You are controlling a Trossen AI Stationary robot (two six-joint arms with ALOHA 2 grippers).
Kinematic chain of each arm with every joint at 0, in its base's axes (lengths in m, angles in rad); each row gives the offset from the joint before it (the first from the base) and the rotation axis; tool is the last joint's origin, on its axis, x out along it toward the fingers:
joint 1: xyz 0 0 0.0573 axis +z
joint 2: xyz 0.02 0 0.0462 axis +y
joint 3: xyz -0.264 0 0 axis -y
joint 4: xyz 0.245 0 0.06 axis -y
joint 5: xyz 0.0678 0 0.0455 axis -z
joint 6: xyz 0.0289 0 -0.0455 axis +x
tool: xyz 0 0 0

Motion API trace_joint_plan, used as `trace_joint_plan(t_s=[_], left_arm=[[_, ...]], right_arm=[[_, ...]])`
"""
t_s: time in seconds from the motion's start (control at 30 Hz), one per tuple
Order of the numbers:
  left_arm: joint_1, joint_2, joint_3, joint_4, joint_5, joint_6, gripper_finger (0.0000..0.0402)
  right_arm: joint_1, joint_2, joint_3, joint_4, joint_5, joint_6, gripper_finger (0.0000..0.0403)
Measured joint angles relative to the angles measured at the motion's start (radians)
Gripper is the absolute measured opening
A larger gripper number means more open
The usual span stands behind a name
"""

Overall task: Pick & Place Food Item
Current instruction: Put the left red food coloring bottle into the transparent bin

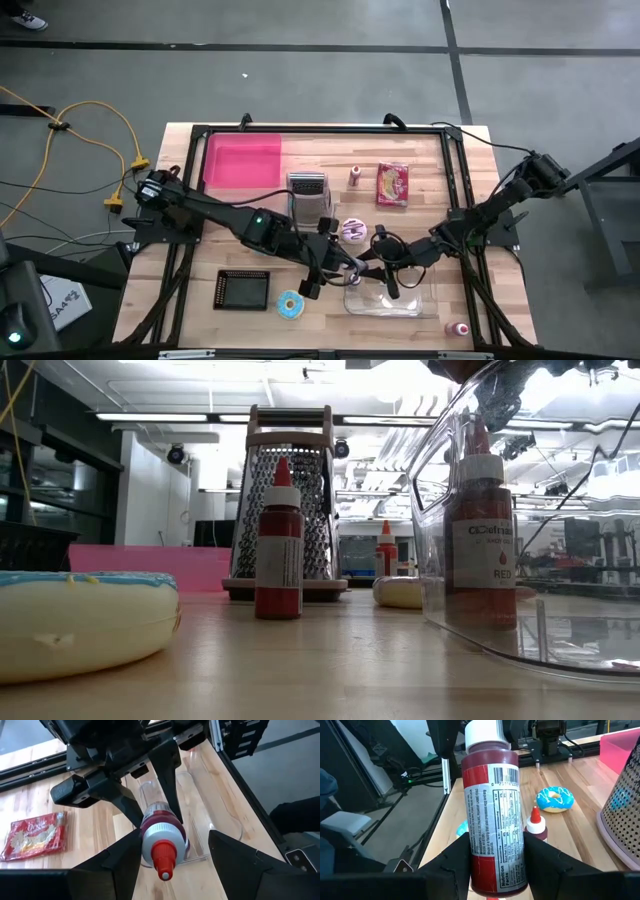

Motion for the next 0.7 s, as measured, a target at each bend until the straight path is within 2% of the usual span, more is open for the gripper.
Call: trace_joint_plan(t_s=[0.7], left_arm=[[0.014, 0.000, 0.000, 0.007, 0.002, 0.038, 0.0220]], right_arm=[[-0.003, 0.000, 0.000, 0.026, -0.004, -0.023, 0.0143]])
